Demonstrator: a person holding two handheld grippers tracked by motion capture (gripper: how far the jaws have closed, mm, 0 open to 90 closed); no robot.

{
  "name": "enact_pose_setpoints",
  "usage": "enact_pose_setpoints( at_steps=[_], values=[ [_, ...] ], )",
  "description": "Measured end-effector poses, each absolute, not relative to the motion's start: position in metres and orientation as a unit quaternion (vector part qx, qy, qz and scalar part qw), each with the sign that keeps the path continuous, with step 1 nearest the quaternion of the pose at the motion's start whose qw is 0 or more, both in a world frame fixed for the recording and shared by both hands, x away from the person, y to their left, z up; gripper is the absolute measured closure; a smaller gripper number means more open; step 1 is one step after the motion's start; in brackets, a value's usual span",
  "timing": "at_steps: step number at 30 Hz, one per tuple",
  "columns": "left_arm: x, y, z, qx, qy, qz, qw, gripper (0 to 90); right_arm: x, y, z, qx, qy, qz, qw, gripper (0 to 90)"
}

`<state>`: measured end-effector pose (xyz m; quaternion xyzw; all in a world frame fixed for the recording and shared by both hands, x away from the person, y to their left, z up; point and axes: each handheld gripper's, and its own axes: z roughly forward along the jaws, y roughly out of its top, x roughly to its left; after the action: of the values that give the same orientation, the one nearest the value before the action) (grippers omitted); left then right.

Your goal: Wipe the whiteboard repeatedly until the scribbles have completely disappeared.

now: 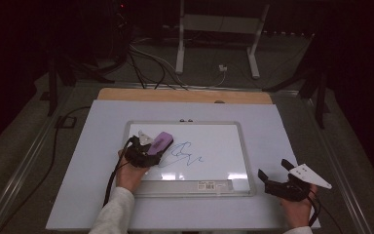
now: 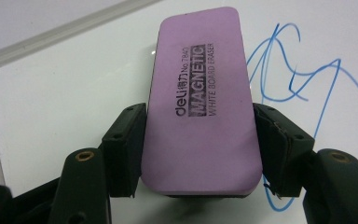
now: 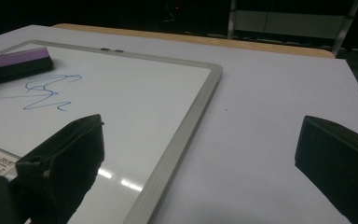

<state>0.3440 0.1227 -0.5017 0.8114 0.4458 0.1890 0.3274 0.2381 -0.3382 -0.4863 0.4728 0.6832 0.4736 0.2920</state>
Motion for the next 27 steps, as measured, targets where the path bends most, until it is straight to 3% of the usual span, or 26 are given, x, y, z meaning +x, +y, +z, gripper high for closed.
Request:
enact_pose_setpoints(
  at_steps=[5,10,15,20,27],
  values=[
    [0.343,0.122,-0.502,0.815,0.441,0.181,0.33,39.1,0.238,-0.338,-0.486,0.473,0.683,0.474,0.292,2.0],
    [0.346,0.119,-0.499,0.81,0.442,0.18,0.341,24.4,0.238,-0.338,-0.487,0.473,0.684,0.474,0.291,2.0],
    [0.352,0.112,-0.496,0.81,0.443,0.177,0.342,22.2,0.238,-0.337,-0.487,0.472,0.684,0.474,0.29,2.0],
    [0.357,0.108,-0.498,0.813,0.444,0.175,0.335,26.6,0.238,-0.338,-0.487,0.473,0.684,0.474,0.29,2.0],
    [0.36,0.107,-0.501,0.813,0.451,0.175,0.324,41.1,0.238,-0.338,-0.487,0.471,0.685,0.474,0.29,2.0]
  ],
)
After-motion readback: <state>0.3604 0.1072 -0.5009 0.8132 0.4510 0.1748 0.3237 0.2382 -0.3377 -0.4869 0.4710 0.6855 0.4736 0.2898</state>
